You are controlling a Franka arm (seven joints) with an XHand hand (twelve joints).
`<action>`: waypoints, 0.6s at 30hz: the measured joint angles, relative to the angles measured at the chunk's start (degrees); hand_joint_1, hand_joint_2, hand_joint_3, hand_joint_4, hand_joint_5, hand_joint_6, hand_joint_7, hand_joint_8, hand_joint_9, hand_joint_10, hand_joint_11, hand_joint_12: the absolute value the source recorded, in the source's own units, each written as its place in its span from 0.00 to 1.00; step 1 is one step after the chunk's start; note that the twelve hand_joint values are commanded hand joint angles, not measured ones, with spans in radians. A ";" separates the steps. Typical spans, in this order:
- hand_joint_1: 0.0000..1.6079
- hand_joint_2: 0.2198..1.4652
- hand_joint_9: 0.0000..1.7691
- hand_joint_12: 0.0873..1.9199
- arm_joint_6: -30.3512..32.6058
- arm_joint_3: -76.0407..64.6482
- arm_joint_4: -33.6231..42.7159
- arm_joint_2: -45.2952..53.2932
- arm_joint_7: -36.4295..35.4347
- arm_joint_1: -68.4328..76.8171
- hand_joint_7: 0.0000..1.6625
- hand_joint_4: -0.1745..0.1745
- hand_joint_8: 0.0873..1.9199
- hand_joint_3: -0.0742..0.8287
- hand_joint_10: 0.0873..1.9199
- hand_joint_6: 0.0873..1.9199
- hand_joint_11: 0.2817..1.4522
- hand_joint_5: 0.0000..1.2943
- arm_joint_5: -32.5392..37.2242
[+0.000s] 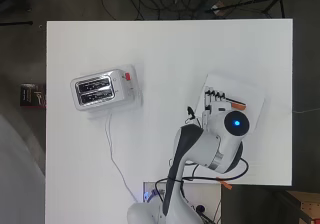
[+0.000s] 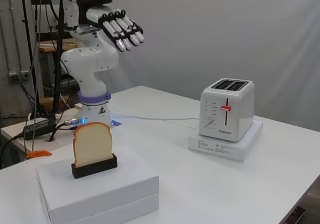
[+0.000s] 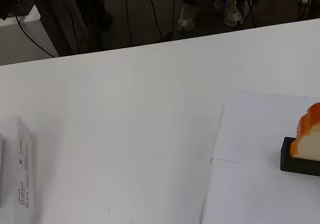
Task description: Teleoperate dual arm-hand system to toast a bread
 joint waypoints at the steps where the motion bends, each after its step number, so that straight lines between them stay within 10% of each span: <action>1: 0.05 0.75 0.29 0.00 0.07 -0.81 1.25 2.45 -1.81 -0.46 0.23 0.37 0.00 0.07 0.00 0.00 0.17 0.23 0.05; 8: 0.08 0.69 0.31 0.00 1.82 -4.09 6.54 14.28 -13.05 -4.28 0.25 0.36 0.00 0.07 0.00 0.00 0.19 0.18 0.65; 18: 0.11 0.57 0.35 0.00 -0.35 -27.56 8.06 3.85 -4.69 29.71 0.28 0.48 0.00 0.07 0.00 0.00 0.23 0.23 -14.39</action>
